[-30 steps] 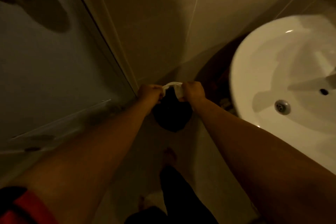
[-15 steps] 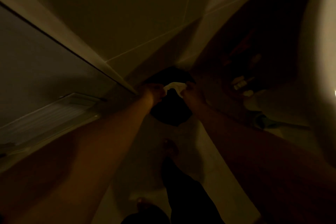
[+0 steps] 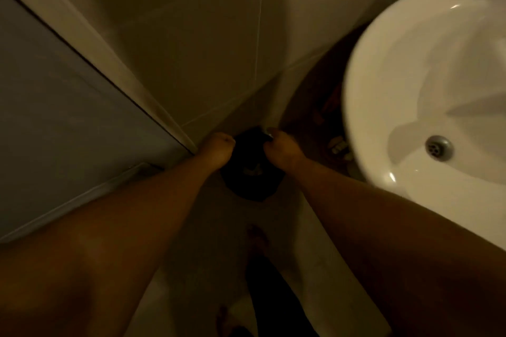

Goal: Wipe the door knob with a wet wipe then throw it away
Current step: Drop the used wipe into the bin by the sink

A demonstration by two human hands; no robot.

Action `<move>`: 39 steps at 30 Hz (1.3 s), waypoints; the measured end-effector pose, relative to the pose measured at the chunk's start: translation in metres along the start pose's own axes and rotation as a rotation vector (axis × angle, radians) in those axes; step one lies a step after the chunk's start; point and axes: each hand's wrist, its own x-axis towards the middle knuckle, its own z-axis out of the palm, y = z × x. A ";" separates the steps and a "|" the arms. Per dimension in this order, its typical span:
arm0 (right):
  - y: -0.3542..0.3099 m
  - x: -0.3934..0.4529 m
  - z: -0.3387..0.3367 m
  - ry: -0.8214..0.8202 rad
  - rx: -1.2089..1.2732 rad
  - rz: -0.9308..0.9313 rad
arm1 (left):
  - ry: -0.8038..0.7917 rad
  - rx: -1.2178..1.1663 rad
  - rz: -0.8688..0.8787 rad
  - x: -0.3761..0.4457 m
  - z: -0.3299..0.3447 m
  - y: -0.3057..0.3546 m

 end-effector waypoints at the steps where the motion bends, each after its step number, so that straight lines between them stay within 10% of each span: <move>1: -0.008 -0.016 -0.009 0.017 -0.012 -0.025 | -0.002 0.060 0.038 -0.020 -0.010 0.007; 19: -0.072 -0.355 -0.218 0.512 -0.220 -0.227 | 0.293 0.707 0.650 -0.381 -0.154 0.190; 39: 0.142 -0.521 -0.445 0.896 -0.231 -0.005 | 0.226 0.782 1.135 -0.517 0.065 0.452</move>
